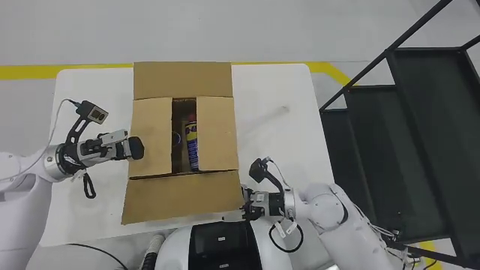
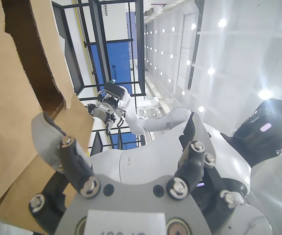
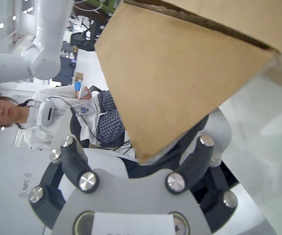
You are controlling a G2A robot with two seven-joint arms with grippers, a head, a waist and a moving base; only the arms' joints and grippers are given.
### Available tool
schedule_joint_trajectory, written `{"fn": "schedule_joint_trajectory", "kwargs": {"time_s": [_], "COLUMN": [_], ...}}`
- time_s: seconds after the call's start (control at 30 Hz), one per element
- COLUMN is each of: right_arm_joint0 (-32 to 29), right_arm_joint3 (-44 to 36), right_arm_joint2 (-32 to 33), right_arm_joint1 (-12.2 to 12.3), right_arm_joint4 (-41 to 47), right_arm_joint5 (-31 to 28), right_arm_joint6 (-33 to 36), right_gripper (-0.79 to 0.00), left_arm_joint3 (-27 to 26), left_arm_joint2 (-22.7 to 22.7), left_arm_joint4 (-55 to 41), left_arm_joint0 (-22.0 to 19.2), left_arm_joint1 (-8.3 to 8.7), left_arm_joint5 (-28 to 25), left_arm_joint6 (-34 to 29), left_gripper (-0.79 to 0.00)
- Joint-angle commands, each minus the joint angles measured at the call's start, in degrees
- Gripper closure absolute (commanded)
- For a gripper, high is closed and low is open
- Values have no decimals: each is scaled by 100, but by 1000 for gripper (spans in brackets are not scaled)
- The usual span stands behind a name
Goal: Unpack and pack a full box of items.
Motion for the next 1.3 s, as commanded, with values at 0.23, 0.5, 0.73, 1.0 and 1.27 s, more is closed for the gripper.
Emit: {"fn": "schedule_joint_trajectory", "kwargs": {"time_s": [0.23,0.5,0.73,1.0,1.27], "right_arm_joint0": [801,1526,1803,1933,2008], "right_arm_joint3": [518,1122,1352,1305,1240], "right_arm_joint2": [-203,-592,-752,-841,-887], "right_arm_joint1": [15,-44,-53,-43,-14], "right_arm_joint4": [880,890,567,445,463], "right_arm_joint5": [-662,-585,-211,-39,152], "right_arm_joint6": [-293,-754,-1021,-1261,-1267], "right_gripper": [-785,-785,-785,-785,-785], "left_arm_joint3": [-142,-157,-164,-205,618], "left_arm_joint2": [-242,-547,-525,-567,62], "left_arm_joint4": [-286,-341,-345,-213,-172], "left_arm_joint0": [115,173,158,178,-491], "left_arm_joint1": [2,33,37,33,-141], "left_arm_joint5": [-217,-206,-159,-185,-938], "left_arm_joint6": [258,324,213,564,1874], "left_gripper": [-785,-785,-785,-785,-785]}}
